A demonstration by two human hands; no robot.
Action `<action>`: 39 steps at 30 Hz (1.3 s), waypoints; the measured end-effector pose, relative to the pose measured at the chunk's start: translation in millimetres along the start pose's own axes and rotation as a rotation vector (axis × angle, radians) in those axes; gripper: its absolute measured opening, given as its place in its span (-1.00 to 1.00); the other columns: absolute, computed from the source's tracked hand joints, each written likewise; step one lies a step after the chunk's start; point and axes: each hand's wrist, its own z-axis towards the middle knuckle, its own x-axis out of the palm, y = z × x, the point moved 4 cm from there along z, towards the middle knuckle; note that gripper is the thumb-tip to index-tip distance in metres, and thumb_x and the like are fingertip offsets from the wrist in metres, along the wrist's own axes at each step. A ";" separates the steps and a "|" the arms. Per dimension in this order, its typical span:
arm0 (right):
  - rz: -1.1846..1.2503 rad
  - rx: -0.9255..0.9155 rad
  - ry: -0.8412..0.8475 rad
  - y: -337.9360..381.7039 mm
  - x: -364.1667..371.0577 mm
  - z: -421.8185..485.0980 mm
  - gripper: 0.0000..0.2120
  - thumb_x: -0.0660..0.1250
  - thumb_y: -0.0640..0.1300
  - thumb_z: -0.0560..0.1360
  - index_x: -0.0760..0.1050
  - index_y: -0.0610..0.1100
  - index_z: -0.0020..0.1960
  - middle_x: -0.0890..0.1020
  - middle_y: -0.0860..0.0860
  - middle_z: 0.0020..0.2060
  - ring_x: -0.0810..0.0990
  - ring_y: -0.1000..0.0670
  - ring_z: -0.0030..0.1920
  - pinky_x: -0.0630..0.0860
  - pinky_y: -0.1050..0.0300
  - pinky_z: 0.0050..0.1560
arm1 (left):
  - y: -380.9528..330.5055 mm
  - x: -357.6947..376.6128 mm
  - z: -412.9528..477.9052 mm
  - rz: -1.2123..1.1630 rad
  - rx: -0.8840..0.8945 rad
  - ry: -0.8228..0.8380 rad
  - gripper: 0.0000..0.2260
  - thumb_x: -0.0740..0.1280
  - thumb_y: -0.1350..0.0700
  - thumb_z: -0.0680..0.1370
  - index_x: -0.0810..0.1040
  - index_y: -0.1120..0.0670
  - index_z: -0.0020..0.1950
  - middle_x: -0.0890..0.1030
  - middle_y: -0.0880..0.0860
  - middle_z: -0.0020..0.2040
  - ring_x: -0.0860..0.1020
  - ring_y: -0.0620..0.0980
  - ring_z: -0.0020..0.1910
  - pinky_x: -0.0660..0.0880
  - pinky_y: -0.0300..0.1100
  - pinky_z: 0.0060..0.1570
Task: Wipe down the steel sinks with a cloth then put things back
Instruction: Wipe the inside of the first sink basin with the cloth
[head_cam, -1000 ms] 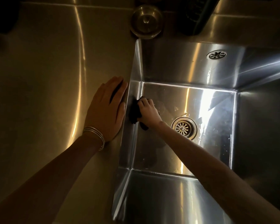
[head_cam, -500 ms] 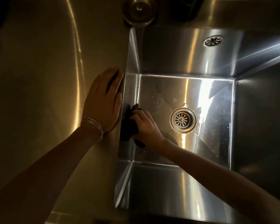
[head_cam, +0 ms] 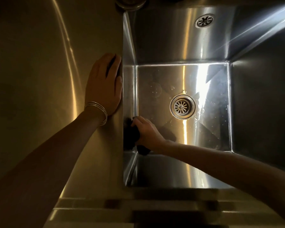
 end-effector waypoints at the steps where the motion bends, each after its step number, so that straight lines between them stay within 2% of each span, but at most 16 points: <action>1: -0.037 0.077 0.057 -13.6 6.8 14.8 -0.56 0.47 -0.24 0.33 0.43 -0.22 0.17 0.48 -0.10 0.17 0.47 -0.13 0.16 0.45 0.04 0.21 | 0.3 0.5 -0.5 0.001 0.006 -0.010 -0.57 0.13 0.14 0.61 0.24 0.20 0.47 0.27 0.23 0.45 0.23 0.20 0.44 0.20 0.08 0.41; 3: -0.114 0.192 0.112 -39.0 21.4 37.7 -0.57 0.42 -0.28 0.39 0.40 -0.23 0.22 0.45 -0.12 0.22 0.44 -0.17 0.21 0.43 -0.04 0.24 | 1.7 1.4 0.3 -0.003 0.009 -0.030 -0.58 0.11 0.12 0.61 0.24 0.19 0.47 0.27 0.21 0.45 0.23 0.19 0.43 0.20 0.06 0.42; 6: -0.173 0.196 0.119 -45.1 32.6 37.7 -0.53 0.43 -0.28 0.37 0.38 -0.24 0.24 0.43 -0.14 0.24 0.43 -0.21 0.23 0.42 -0.09 0.24 | 1.3 0.3 -1.9 -0.005 -0.002 -0.045 -0.57 0.10 0.11 0.61 0.24 0.17 0.47 0.29 0.20 0.44 0.26 0.18 0.41 0.21 0.02 0.41; 8: -0.148 0.112 0.095 -32.1 23.2 20.3 -0.53 0.47 -0.25 0.32 0.42 -0.25 0.19 0.47 -0.15 0.20 0.47 -0.19 0.19 0.43 -0.04 0.22 | -2.0 -2.1 -2.7 -0.023 -0.006 -0.054 -0.58 0.12 0.10 0.61 0.26 0.17 0.47 0.31 0.21 0.43 0.27 0.17 0.40 0.22 0.00 0.41; 11: -0.038 -0.088 0.043 1.4 -1.8 -17.9 -0.54 0.52 -0.22 0.25 0.48 -0.25 0.10 0.55 -0.15 0.09 0.55 -0.15 0.06 0.49 0.03 0.07 | -5.3 -7.5 -2.1 -0.052 -0.020 -0.063 -0.59 0.14 0.11 0.60 0.30 0.21 0.43 0.35 0.23 0.39 0.32 0.19 0.36 0.27 -0.01 0.37; 13: -0.065 -0.299 0.089 16.7 -6.5 -39.5 -0.52 0.55 -0.21 0.23 0.50 -0.28 0.09 0.57 -0.19 0.03 0.56 -0.16 0.01 0.50 0.07 0.01 | -3.3 -8.7 -3.1 -0.031 -0.027 -0.046 -0.60 0.15 0.13 0.60 0.33 0.23 0.41 0.37 0.25 0.37 0.34 0.22 0.34 0.30 0.02 0.33; 15: -0.127 -0.386 0.179 13.3 3.7 -44.9 -0.51 0.54 -0.20 0.25 0.49 -0.28 0.13 0.56 -0.18 0.04 0.55 -0.16 0.04 0.48 0.08 0.02 | -2.6 -8.0 -7.2 0.004 -0.050 -0.033 -0.61 0.13 0.14 0.60 0.33 0.23 0.41 0.38 0.25 0.36 0.35 0.22 0.33 0.29 0.03 0.34; 20: -0.219 -0.088 0.344 -19.0 46.8 -15.1 -0.49 0.47 -0.18 0.37 0.37 -0.23 0.24 0.49 -0.16 0.20 0.51 -0.18 0.17 0.47 -0.02 0.12 | -10.0 -8.7 -47.0 0.048 -0.074 0.008 -0.59 0.09 0.14 0.59 0.32 0.25 0.41 0.36 0.24 0.39 0.32 0.22 0.37 0.17 -0.01 0.42; 23: -0.223 -0.065 0.359 -24.3 52.1 -14.2 -0.53 0.45 -0.17 0.39 0.38 -0.24 0.23 0.50 -0.18 0.19 0.51 -0.21 0.17 0.46 0.00 0.11 | -19.4 -14.6 -94.7 0.022 -0.124 0.027 -0.61 0.11 0.15 0.57 0.39 0.25 0.36 0.41 0.22 0.36 0.35 0.19 0.36 0.11 -0.04 0.44; 27: -0.205 -0.314 0.437 -7.0 24.6 -36.0 -0.56 0.46 -0.17 0.38 0.44 -0.18 0.22 0.51 -0.11 0.19 0.51 -0.11 0.18 0.42 0.07 0.19 | -41.2 -18.3 -162.6 -0.055 -0.281 -0.005 -0.61 0.10 0.12 0.57 0.43 0.23 0.35 0.42 0.19 0.36 0.36 0.16 0.37 0.19 0.09 0.42; 30: -0.231 -0.642 0.561 9.9 6.2 -45.2 -0.53 0.45 -0.21 0.38 0.44 -0.25 0.26 0.51 -0.17 0.24 0.47 -0.14 0.25 0.38 0.03 0.27 | -62.2 -8.5 -201.3 -0.080 -0.386 0.001 -0.54 0.05 0.04 0.57 0.33 0.22 0.41 0.34 0.18 0.42 0.27 0.12 0.43 0.10 0.03 0.45; 32: -0.308 -0.792 0.636 9.4 9.6 -42.8 -0.50 0.45 -0.22 0.38 0.42 -0.30 0.28 0.50 -0.22 0.26 0.42 -0.17 0.31 0.33 0.02 0.33 | -73.1 0.5 -210.9 -0.081 -0.417 0.005 -0.52 0.05 0.02 0.58 0.25 0.21 0.45 0.27 0.16 0.47 0.18 0.08 0.47 0.04 0.03 0.46; 35: -0.494 -0.837 0.740 -14.4 34.4 -29.8 -0.50 0.38 -0.21 0.45 0.37 -0.29 0.35 0.46 -0.21 0.31 0.36 -0.17 0.37 0.22 0.08 0.39 | -75.8 7.1 -210.1 -0.092 -0.451 -0.025 -0.51 0.04 0.01 0.59 0.21 0.19 0.47 0.23 0.13 0.48 0.09 -0.03 0.47 -0.01 -0.01 0.46; 39: -0.778 -0.708 0.914 -55.8 67.7 -15.7 -0.48 0.28 -0.17 0.51 0.27 -0.19 0.44 0.38 -0.12 0.40 0.30 -0.10 0.42 0.12 0.11 0.41 | -70.4 9.7 -209.7 -0.092 -0.469 -0.069 -0.55 0.03 0.05 0.60 0.20 0.16 0.47 0.23 0.09 0.48 0.07 -0.07 0.47 0.00 -0.01 0.47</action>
